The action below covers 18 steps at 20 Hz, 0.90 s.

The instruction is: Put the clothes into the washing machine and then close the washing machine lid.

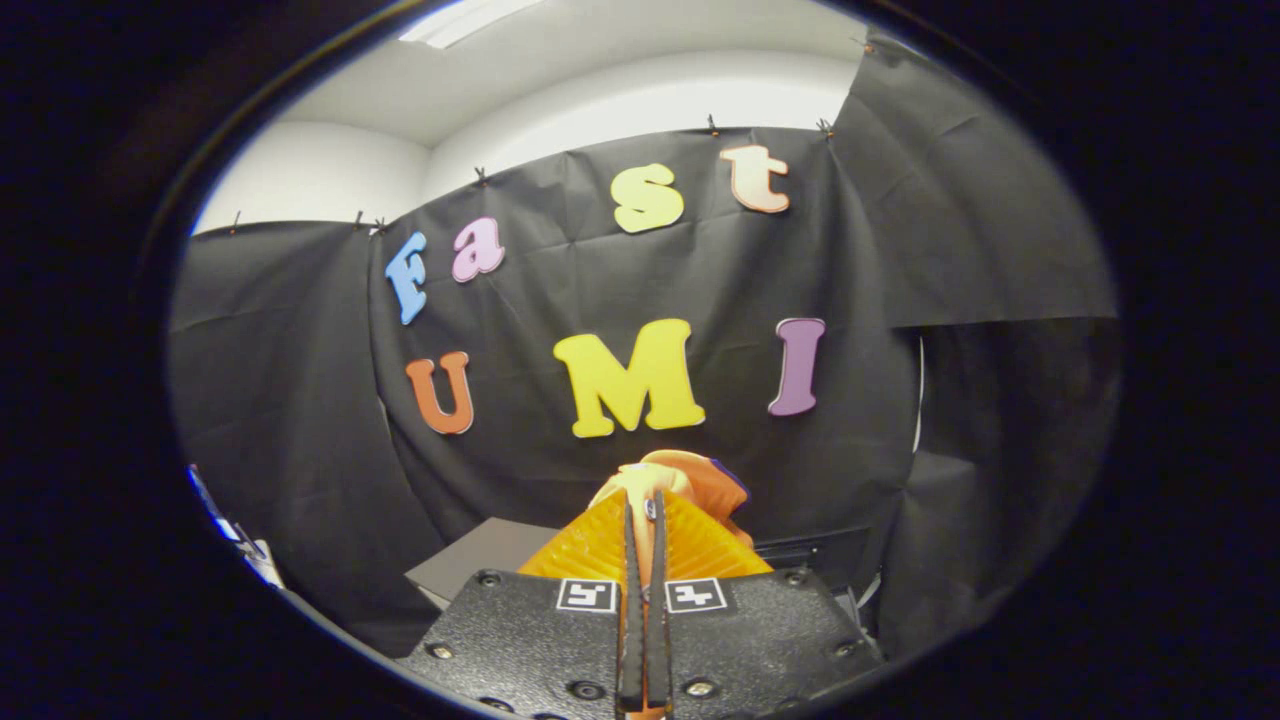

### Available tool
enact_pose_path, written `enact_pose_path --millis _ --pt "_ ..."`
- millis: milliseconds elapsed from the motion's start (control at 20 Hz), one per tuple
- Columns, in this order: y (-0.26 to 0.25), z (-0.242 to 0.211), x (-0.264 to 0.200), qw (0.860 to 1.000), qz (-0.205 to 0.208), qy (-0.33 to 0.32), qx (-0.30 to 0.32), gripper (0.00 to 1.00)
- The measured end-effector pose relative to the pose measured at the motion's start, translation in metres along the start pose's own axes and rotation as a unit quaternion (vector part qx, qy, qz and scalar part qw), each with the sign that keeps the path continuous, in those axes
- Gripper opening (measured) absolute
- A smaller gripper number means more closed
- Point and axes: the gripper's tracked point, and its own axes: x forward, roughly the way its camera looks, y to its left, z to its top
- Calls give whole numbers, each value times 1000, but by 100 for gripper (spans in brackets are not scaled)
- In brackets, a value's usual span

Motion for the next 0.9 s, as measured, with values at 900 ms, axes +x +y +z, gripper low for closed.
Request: enact_pose_path --millis 900 --pt "-138 -146 130 995 -58 85 19 5"
